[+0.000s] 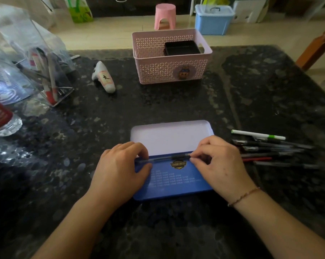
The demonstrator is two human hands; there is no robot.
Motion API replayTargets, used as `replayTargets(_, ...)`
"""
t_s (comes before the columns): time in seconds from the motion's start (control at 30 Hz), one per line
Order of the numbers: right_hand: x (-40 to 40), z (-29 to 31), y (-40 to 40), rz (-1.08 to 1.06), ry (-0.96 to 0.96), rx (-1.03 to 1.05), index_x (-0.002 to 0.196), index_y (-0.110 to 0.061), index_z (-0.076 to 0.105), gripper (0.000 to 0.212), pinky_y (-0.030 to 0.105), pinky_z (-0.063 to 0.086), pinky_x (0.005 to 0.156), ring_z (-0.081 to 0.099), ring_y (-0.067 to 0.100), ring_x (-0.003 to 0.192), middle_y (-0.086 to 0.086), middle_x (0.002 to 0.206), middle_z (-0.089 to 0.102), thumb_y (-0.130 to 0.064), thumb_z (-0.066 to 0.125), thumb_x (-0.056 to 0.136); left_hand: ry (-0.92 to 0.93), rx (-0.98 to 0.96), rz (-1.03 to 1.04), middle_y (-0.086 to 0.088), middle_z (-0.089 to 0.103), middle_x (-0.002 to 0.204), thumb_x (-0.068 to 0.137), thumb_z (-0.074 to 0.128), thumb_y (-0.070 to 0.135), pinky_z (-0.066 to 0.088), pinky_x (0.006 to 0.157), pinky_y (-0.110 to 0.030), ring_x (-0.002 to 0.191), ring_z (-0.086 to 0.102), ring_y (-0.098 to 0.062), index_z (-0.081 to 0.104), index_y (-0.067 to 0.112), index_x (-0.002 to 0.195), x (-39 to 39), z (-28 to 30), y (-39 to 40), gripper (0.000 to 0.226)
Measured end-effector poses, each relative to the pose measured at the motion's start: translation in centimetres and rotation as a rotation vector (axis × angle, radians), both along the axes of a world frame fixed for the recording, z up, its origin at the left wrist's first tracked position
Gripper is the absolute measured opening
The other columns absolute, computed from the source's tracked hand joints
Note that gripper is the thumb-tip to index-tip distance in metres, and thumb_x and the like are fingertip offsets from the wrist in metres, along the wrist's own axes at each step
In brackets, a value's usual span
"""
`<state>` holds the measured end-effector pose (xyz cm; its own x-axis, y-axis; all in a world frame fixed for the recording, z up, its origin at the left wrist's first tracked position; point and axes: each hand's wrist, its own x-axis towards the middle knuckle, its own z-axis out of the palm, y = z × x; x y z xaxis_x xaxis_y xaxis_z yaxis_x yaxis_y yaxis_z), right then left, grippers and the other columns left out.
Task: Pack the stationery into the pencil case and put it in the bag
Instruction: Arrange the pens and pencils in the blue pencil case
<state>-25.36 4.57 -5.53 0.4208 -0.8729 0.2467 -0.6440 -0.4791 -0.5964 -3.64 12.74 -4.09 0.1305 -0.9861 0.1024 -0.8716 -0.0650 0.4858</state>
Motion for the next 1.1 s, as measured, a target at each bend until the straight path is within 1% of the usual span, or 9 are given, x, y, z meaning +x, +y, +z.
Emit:
replayTargets(0.2,-2.3,2.8,-0.9,0.025,0.032,-0.07,0.078,-0.02,0.071,0.006,0.016,0.045,0.07,0.052,0.003,0.069,-0.004,0.078,0.061,-0.016,0.072,0.074,0.054,0.071,0.092,0.015,0.059,0.072,0.067,0.083,0.02,0.044,0.064,-0.032,0.069,0.058,-0.012,0.055,0.035,0.075,0.1,-0.7,-0.5,0.032)
replayTargets(0.27,-6.5,4.7,-2.7,-0.129,0.177,-0.051,0.075,-0.027,0.068,0.008,0.03,0.051,0.07,0.06,0.011,0.073,-0.008,0.076,0.064,-0.02,0.072,0.072,0.043,0.036,0.088,0.013,0.06,0.068,0.064,0.087,0.019,0.047,0.062,-0.035,0.065,0.06,-0.019,0.058,0.032,0.074,-0.1,-0.6,-0.4,0.033)
replayTargets(0.37,-13.4,5.9,-3.9,-0.333,0.509,0.196,0.063,-0.04,0.059,0.025,0.032,0.053,0.075,0.063,0.013,0.077,-0.012,0.073,0.063,-0.024,0.078,0.066,0.017,-0.012,0.092,0.008,0.062,0.066,0.063,0.089,0.02,0.048,0.06,-0.036,0.061,0.061,-0.022,0.061,0.03,0.072,-0.3,-0.8,-0.6,0.031)
replayTargets(0.5,-15.9,4.7,-3.8,-0.405,0.592,0.429,0.067,-0.038,0.06,0.027,0.027,0.048,0.07,0.06,0.008,0.074,-0.013,0.075,0.061,-0.024,0.084,0.065,0.007,-0.022,0.095,0.013,0.06,0.066,0.065,0.088,0.022,0.046,0.059,-0.033,0.059,0.058,-0.016,0.062,0.033,0.073,0.0,-1.1,-0.7,0.03)
replayTargets(0.77,-15.5,5.2,-4.0,-0.414,0.745,0.408,0.069,-0.038,0.062,0.02,0.035,0.05,0.08,0.054,0.015,0.091,-0.007,0.097,0.054,-0.027,0.079,0.071,0.029,-0.073,0.07,0.022,0.054,0.071,0.073,0.08,0.031,0.04,0.059,-0.022,0.064,0.052,0.002,0.066,0.028,0.085,0.3,-0.1,-0.4,0.019)
replayTargets(0.83,-15.4,6.6,-3.4,-0.364,0.503,0.242,0.066,-0.035,0.064,0.022,0.03,0.048,0.071,0.056,0.013,0.078,-0.005,0.085,0.058,-0.021,0.08,0.07,0.089,-0.148,0.077,0.02,0.058,0.08,0.079,0.075,0.036,0.046,0.066,-0.025,0.069,0.056,-0.001,0.066,0.028,0.092,-0.6,0.0,-1.0,0.017)
replayTargets(0.87,-12.9,7.3,-3.0,-0.3,0.221,0.212,0.071,-0.033,0.066,0.019,0.024,0.047,0.064,0.056,0.009,0.068,-0.006,0.077,0.059,-0.021,0.081,0.069,0.14,-0.201,0.104,0.021,0.06,0.083,0.081,0.071,0.04,0.045,0.069,-0.021,0.071,0.058,-0.002,0.066,0.029,0.094,-0.1,0.6,-0.5,0.017)
replayTargets(0.97,-5.6,8.8,0.0,-0.032,-0.746,0.597,0.078,-0.02,0.068,0.02,0.019,0.045,0.048,0.053,0.01,0.051,0.002,0.062,0.061,-0.024,0.08,0.061,0.415,-0.264,-0.007,0.024,0.065,0.096,0.081,0.061,0.049,0.043,0.074,-0.011,0.084,0.062,-0.003,0.065,0.033,0.103,-1.5,2.2,-0.2,0.027)
replayTargets(1.1,1.2,6.6,2.7,0.184,-0.75,0.674,0.079,-0.003,0.062,0.012,0.022,0.049,0.052,0.06,0.022,0.052,0.015,0.06,0.064,0.008,0.065,0.077,0.513,-0.25,-0.173,0.018,0.071,0.096,0.082,0.067,0.043,0.046,0.077,-0.009,0.088,0.067,0.0,0.066,0.037,0.106,-2.4,2.8,0.3,0.024)
